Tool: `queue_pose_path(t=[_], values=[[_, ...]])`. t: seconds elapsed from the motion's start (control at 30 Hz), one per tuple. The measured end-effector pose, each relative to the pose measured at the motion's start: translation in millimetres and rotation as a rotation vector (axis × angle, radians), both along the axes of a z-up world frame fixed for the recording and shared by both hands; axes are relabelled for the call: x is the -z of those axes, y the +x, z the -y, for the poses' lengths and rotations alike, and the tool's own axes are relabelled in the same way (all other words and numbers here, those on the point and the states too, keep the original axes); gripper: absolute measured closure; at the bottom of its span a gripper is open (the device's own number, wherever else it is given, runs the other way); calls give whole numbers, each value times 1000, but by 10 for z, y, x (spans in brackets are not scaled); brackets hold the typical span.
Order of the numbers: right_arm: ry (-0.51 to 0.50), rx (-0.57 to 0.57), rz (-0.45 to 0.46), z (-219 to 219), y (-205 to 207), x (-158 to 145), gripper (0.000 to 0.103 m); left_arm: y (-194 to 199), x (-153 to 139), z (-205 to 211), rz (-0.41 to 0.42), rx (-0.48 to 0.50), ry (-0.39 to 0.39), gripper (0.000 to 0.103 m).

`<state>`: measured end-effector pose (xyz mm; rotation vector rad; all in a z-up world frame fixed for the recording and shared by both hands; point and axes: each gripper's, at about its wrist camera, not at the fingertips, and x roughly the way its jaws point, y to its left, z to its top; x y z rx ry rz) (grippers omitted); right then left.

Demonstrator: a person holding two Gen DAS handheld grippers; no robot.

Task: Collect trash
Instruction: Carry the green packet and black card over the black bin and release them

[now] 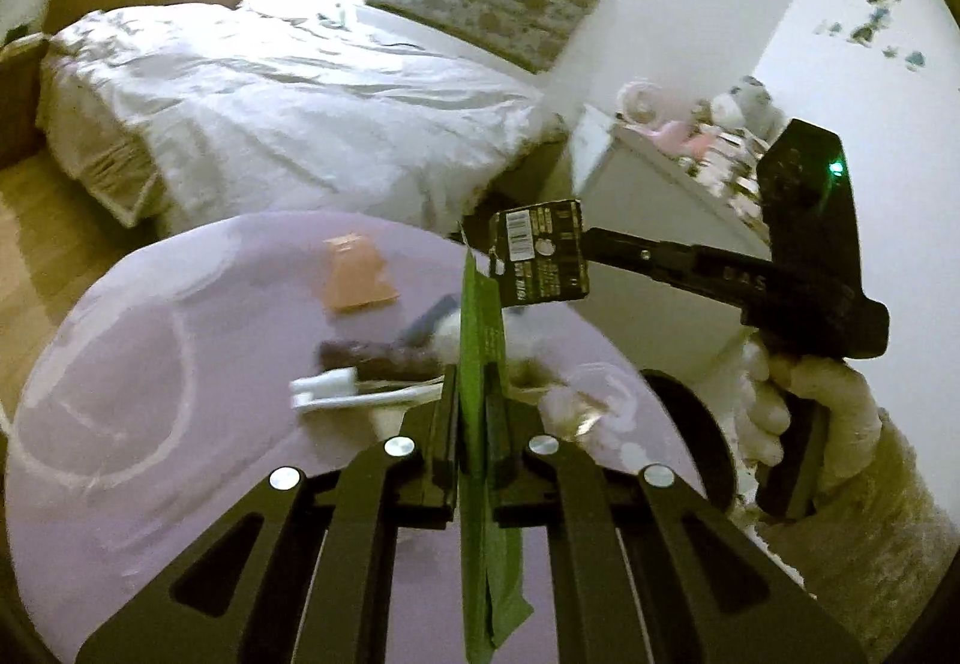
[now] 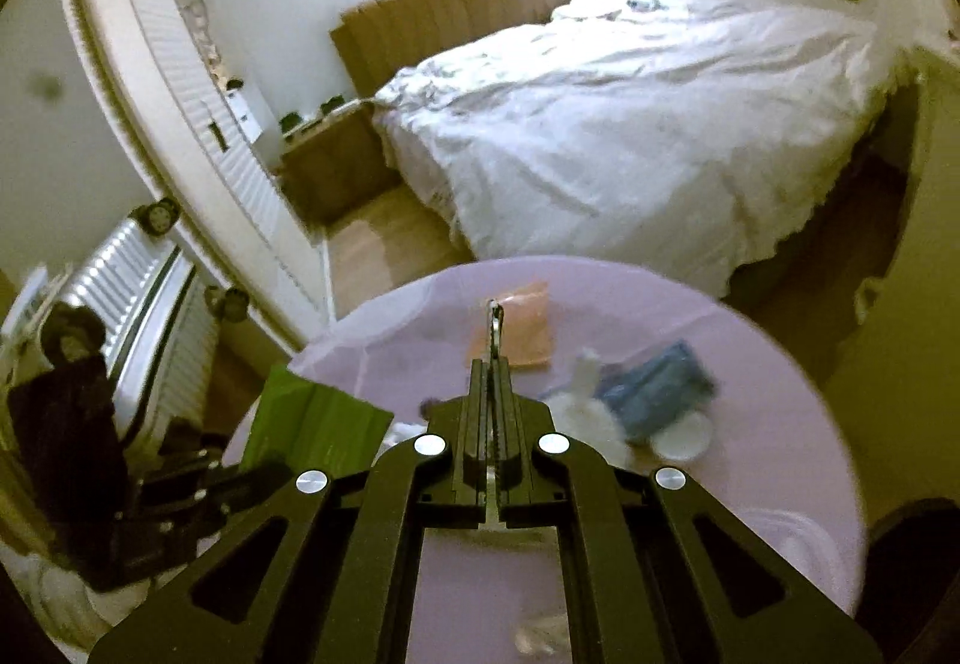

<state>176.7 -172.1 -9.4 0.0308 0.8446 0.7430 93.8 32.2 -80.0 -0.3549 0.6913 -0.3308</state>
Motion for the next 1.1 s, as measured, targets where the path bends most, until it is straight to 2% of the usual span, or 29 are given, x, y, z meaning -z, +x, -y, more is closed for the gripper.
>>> queue_pose_path(t=[0.2, 0.37, 0.47, 0.57, 0.63, 0.67, 0.7, 0.77, 0.87, 0.9, 0.97, 1.07, 1.1], values=[[-52, 111, 45, 796, -91, -218, 100, 251, -65, 542, 6, 120, -28, 95], [-108, 232, 30, 1503, -104, -134, 100, 540, -31, 1153, -14, 233, -56, 95], [-134, 285, -9, 1872, -94, 17, 100, 749, 58, 1608, -47, 308, -70, 95], [-133, 310, -70, 2118, -97, 263, 100, 896, 186, 1818, -97, 320, -75, 95], [-97, 313, -165, 2228, -66, 534, 99, 952, 274, 1860, -122, 310, -79, 95], [-82, 324, -201, 2259, -41, 655, 93, 955, 303, 1852, -127, 304, -75, 95], [-75, 329, -227, 2270, -6, 773, 76, 957, 332, 1828, -133, 294, -72, 95], [-55, 322, -261, 2243, 70, 980, 59, 972, 399, 1764, -151, 271, -54, 95], [-5, 286, -335, 2092, 207, 1251, 59, 1018, 478, 1700, -183, 238, -12, 95], [-5, 291, -322, 2043, 230, 1283, 52, 1041, 517, 1673, -199, 229, 3, 95], [-25, 287, -285, 1954, 276, 1293, 49, 1061, 552, 1638, -215, 220, 32, 95], [-80, 264, -242, 1792, 259, 1258, 49, 1116, 648, 1630, -247, 214, 59, 95], [-88, 252, -222, 1760, 236, 1244, 54, 1142, 667, 1656, -256, 217, 61, 95]])
